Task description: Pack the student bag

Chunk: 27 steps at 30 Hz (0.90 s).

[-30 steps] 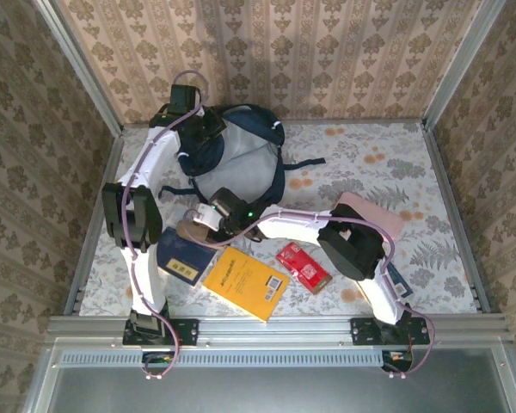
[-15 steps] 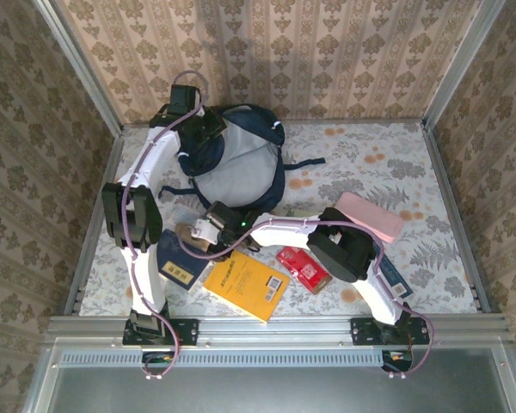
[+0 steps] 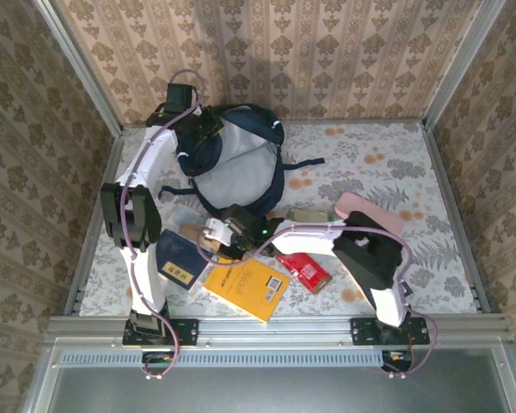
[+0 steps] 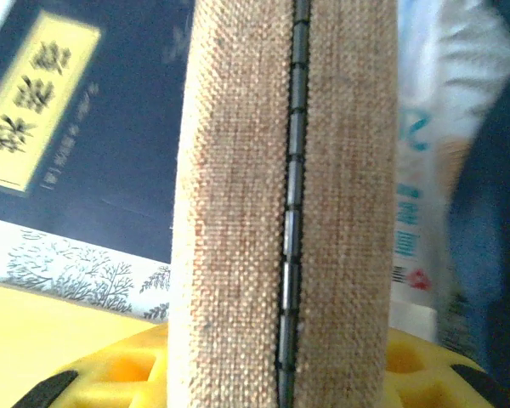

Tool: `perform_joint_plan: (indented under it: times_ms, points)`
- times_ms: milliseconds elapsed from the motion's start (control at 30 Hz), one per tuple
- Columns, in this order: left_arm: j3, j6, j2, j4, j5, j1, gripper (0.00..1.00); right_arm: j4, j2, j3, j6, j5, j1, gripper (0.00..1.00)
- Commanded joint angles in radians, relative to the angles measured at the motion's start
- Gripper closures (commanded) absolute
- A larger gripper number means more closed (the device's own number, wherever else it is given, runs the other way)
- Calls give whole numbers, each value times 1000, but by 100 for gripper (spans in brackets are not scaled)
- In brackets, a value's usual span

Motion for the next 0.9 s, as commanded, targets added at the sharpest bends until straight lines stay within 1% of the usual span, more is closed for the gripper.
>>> perform_joint_plan:
  times_ms: [0, 67, 133, 267, 400, 533, 600, 767, 867]
  points:
    - [81, -17, -46, 2, -42, 19, 100, 188, -136, -93, 108, 31, -34, 89]
    - [84, -14, -69, -3, -54, 19, 100, 221, -178, -149, 184, 45, -52, 93]
    - [77, -10, -100, -6, -67, 19, 100, 222, -198, -190, 253, 85, -62, 100]
    - [52, 4, -172, -3, -86, 9, 100, 185, -191, -221, 343, 165, -83, 100]
    - [20, 47, -259, -19, -131, -18, 100, 165, -181, -223, 407, 220, -129, 100]
    - [-44, 64, -352, -11, -174, -47, 100, 102, -176, -197, 462, 246, -198, 100]
    - [-49, 88, -383, -26, -210, -70, 100, 61, -177, -176, 489, 262, -238, 100]
    - [-20, 226, -408, -63, -302, -145, 100, -15, -182, -96, 508, 193, -292, 100]
    - [-8, 316, -396, -64, -280, -160, 100, -159, -149, 40, 548, 32, -316, 100]
